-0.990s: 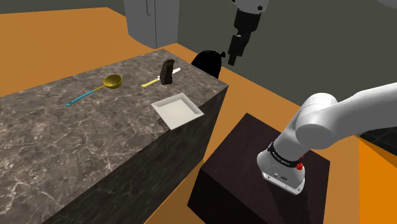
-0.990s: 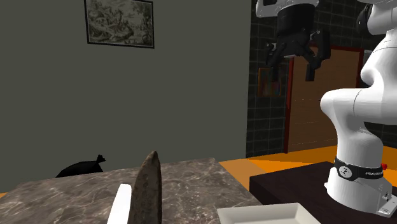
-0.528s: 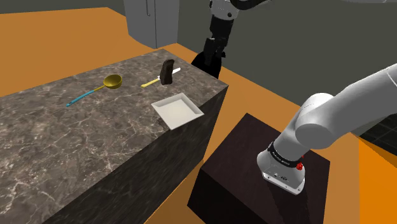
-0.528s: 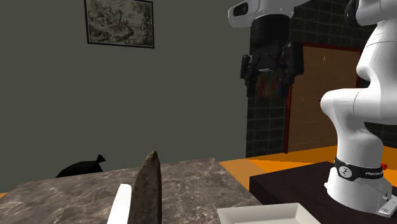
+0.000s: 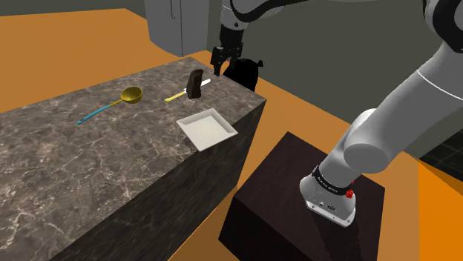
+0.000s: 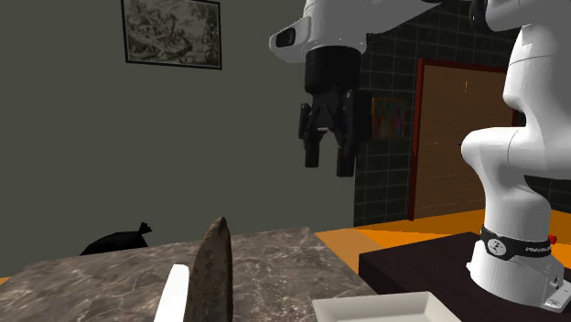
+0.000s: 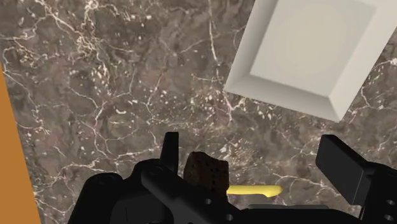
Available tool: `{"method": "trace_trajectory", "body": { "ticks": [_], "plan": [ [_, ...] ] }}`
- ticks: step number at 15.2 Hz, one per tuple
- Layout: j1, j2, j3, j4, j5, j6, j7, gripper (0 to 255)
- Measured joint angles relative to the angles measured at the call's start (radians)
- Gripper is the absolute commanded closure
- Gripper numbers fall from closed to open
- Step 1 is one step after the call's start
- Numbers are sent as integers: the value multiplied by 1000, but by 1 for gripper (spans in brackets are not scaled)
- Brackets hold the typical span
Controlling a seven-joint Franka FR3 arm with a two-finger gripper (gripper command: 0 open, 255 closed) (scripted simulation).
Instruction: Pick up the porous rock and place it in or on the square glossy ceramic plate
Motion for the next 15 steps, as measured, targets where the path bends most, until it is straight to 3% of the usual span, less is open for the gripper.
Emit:
{"method": "trace_trajectory", "body": {
  "ticks": [10,15],
  "plan": [
    [-5,375,-9,347,4,80,66,0],
    [-6,443,-12,386,6,118,72,0]
  ]
}}
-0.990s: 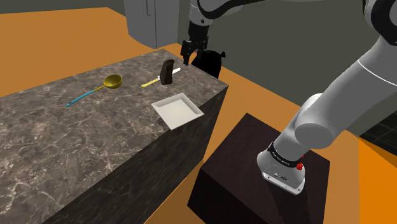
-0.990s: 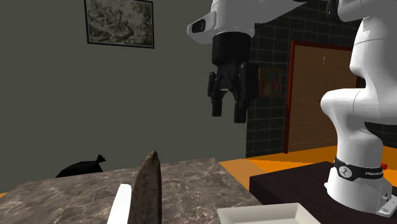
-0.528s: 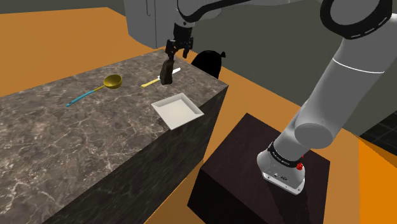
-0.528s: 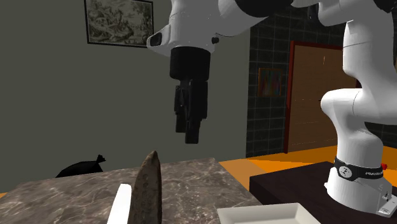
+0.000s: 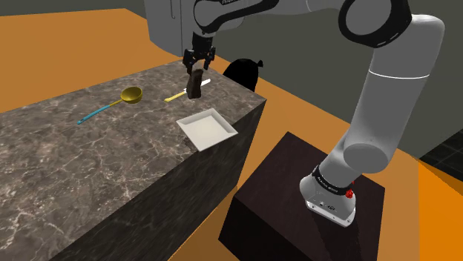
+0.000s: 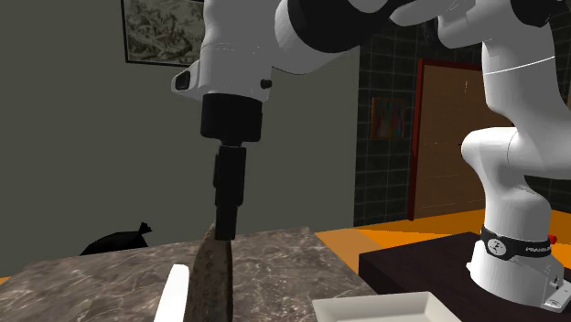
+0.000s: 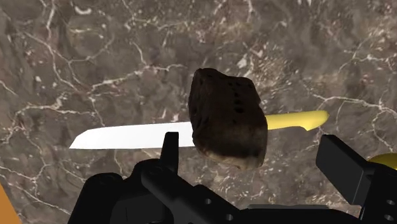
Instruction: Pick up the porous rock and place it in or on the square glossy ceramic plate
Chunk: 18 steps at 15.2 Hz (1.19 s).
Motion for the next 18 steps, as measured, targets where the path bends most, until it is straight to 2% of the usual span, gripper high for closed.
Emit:
{"method": "trace_trajectory", "body": {
  "ticks": [4,10,11,18],
  "plan": [
    [1,27,0,-13,-1,41,-1,0],
    [2,32,0,-15,-1,48,1,0],
    [2,32,0,-15,-1,48,1,255],
    [2,32,0,-15,-1,48,1,255]
  ]
}}
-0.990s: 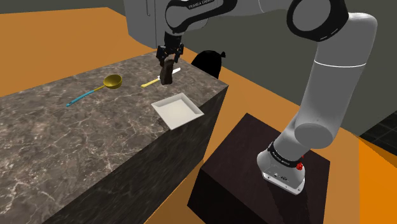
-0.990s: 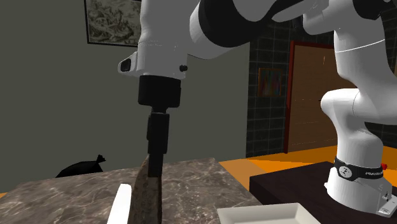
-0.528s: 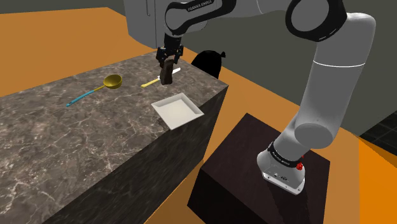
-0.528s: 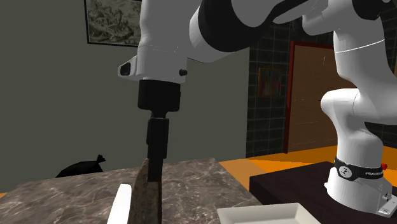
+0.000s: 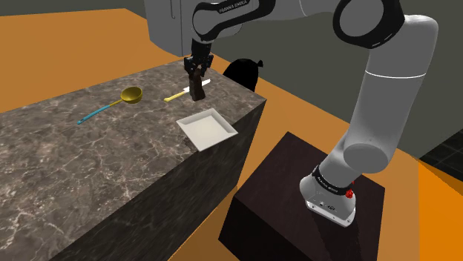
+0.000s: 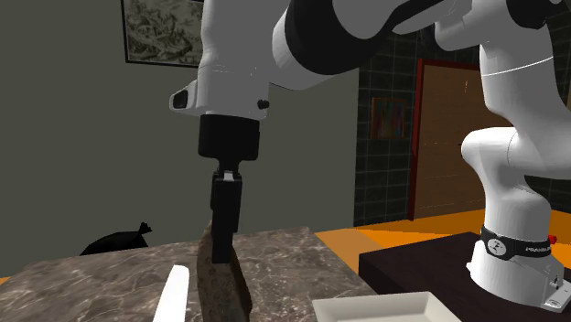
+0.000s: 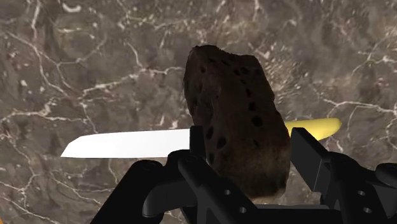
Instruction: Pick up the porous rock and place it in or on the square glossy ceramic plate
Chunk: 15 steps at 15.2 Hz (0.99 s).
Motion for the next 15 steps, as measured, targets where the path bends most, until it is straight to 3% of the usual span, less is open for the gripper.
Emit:
{"method": "trace_trajectory", "body": {
  "ticks": [6,15],
  "plan": [
    [-1,-11,0,11,1,-22,0,255],
    [0,-47,1,84,0,-131,5,255]
  ]
}}
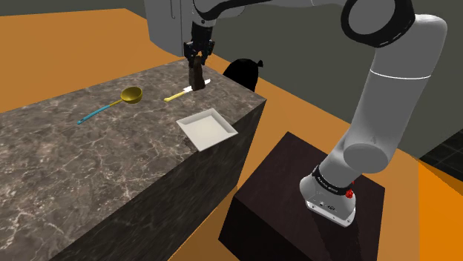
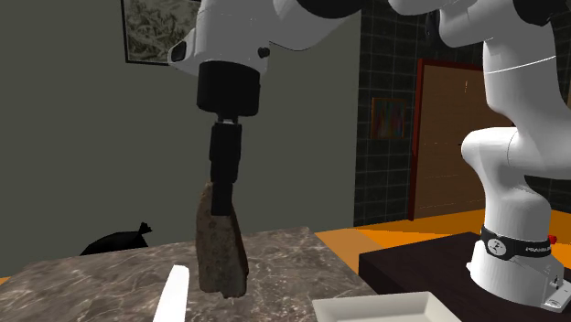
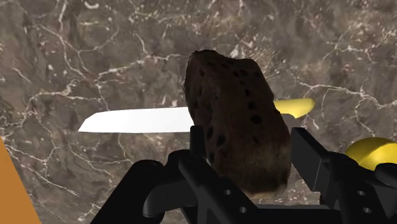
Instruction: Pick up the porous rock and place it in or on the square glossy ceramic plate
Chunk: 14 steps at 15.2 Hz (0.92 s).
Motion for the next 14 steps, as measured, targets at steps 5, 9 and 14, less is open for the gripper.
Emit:
{"method": "trace_trajectory", "body": {
  "ticks": [5,9,14],
  "plan": [
    [0,-8,0,55,0,-63,2,255],
    [14,-83,9,-22,-1,-60,25,255],
    [49,-238,36,-203,1,-31,88,255]
  ]
}}
